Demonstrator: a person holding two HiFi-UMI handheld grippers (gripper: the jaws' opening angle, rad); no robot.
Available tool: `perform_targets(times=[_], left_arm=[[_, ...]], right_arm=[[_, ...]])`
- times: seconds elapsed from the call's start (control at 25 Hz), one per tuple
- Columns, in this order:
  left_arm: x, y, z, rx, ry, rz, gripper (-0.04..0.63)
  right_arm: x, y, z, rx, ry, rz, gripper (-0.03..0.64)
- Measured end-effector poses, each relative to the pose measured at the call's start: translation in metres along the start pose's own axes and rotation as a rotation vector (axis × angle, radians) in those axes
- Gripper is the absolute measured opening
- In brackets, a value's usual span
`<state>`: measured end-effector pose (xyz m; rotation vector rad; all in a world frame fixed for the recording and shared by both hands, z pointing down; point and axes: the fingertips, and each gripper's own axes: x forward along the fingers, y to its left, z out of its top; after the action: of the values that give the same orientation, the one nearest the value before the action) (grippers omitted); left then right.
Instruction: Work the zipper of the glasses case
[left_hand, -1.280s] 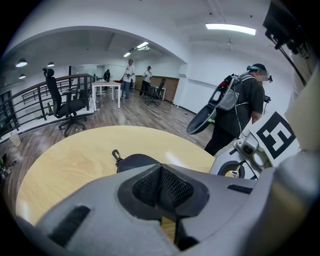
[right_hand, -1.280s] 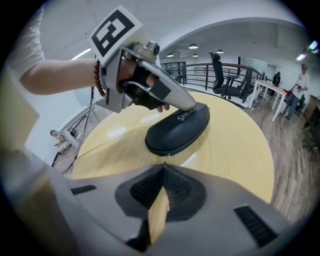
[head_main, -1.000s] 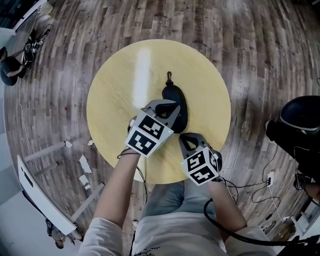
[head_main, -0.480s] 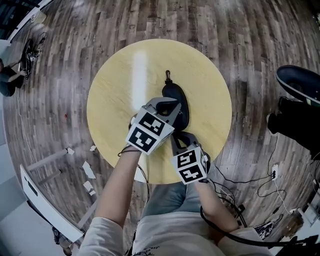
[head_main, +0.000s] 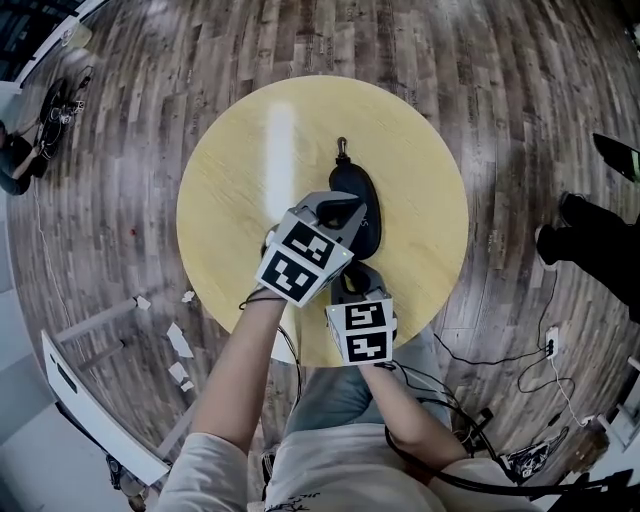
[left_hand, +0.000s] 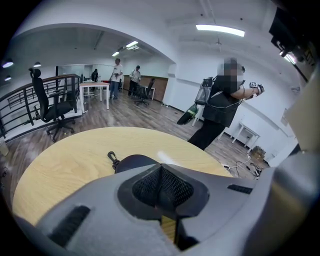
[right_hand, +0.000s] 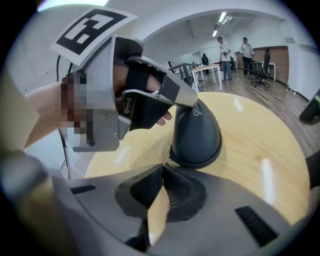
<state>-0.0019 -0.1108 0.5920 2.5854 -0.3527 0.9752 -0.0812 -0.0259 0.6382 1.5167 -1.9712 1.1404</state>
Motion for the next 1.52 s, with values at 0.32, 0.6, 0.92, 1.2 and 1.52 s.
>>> perform_targets(times=[0.32,0.6,0.92,1.2,1.52], left_arm=[[-0.002,0.0,0.002,0.012,-0.029,-0.001,0.006],[-0.019,0.001,0.022,-0.042,-0.117,0.102,0.006],[-0.149,-0.037,0.053,-0.294,-0.35,0.36,0.006],[-0.25,-0.099,0.052,-0.472,-0.483,0.646,0.006],[-0.29,-0.127,0.052,-0.485,-0.552,0.811,0.006]], right_arm=[[-0.005,0.0,-0.001,-0.141,0.02,-0.026,0.002],[-0.041,-0.018,-0.001,-0.239,0.014,0.019,0.002],[-0.136,-0.011,0.1,-0.394,-0.131,0.178,0.002],[-0.222,0.043,0.179,-0.385,-0.229,0.347,0.002],[-0.245,0.082,0.184,-0.388,-0.248,0.449,0.002]])
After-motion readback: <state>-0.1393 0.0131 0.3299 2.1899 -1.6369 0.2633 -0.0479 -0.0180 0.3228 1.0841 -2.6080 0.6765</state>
